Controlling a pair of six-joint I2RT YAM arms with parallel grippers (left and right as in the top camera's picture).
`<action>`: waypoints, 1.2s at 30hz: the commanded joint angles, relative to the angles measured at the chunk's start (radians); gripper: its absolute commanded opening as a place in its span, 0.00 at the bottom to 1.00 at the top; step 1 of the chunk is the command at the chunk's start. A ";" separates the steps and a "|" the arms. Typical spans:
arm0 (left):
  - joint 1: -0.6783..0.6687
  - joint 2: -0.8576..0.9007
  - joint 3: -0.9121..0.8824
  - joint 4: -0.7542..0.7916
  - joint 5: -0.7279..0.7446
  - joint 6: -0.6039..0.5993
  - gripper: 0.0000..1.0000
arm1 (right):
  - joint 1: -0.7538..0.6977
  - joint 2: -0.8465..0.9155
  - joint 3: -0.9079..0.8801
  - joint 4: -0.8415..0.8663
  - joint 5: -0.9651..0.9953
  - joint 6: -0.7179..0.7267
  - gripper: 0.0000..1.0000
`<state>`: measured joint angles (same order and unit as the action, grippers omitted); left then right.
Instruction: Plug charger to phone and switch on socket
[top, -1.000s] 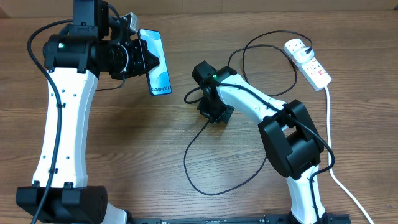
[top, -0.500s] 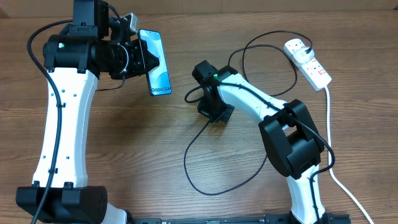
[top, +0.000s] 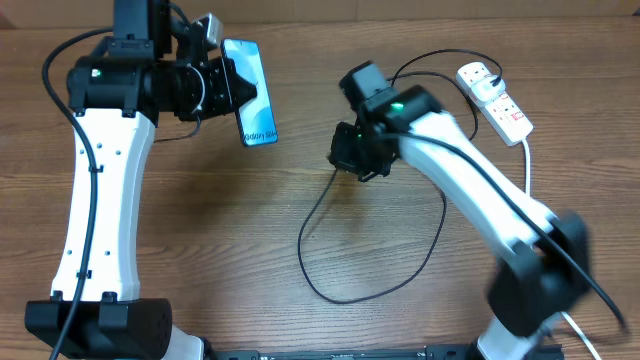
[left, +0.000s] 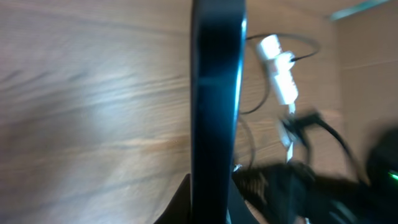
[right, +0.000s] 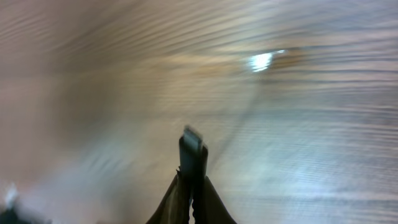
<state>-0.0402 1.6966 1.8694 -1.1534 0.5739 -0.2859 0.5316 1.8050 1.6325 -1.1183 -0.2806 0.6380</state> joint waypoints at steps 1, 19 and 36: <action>0.032 -0.010 0.005 0.065 0.237 -0.006 0.04 | 0.034 -0.112 0.012 -0.020 -0.134 -0.198 0.04; 0.054 -0.010 0.005 0.109 0.364 0.017 0.04 | 0.116 -0.281 0.010 -0.062 0.194 0.043 0.05; 0.053 -0.010 0.005 -0.085 -0.220 -0.063 0.04 | 0.075 0.210 0.455 -0.340 0.253 0.067 0.65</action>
<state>0.0139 1.6966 1.8687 -1.2324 0.4133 -0.3389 0.6273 1.9224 1.9060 -1.4117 -0.0292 0.7303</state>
